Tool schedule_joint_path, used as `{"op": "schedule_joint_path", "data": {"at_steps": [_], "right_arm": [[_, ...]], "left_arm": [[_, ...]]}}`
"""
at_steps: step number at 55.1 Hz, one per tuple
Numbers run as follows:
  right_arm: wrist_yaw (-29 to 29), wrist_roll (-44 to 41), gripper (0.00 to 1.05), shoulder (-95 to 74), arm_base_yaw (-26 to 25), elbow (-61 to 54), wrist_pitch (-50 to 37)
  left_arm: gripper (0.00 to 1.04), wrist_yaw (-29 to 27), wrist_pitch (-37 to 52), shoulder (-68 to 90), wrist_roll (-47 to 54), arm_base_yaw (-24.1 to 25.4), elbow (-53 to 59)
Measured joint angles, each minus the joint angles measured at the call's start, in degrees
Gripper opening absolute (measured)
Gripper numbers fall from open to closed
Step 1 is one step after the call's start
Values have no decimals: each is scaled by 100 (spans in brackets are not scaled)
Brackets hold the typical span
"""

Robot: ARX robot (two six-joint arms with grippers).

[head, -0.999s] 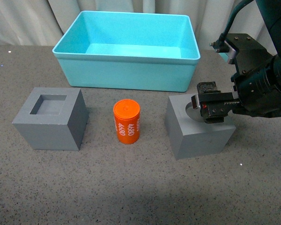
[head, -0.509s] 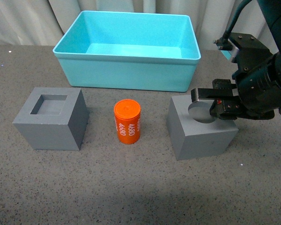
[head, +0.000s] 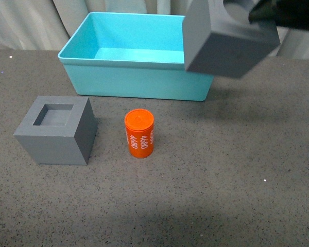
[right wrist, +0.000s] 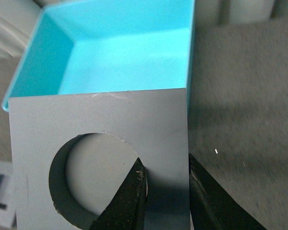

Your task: Place gray and orange parts in blue box

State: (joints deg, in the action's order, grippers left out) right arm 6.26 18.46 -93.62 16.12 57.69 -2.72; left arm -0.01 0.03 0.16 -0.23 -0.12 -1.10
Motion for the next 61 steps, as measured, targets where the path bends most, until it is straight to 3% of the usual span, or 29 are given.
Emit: {"op": "schedule_joint_path", "data": {"at_steps": [15,34,61], "right_arm": [[-428,151,18,-1333,173,1403,-223],[-748,146,18,-2844,251,3158,769],[-874,284,18,-3807,247,3976,1556]], "left_arm": [[98,0,0,0,0,0,0],[98,-2,0,2,0,0,0],[98,0,0,0,0,0,0]]}}
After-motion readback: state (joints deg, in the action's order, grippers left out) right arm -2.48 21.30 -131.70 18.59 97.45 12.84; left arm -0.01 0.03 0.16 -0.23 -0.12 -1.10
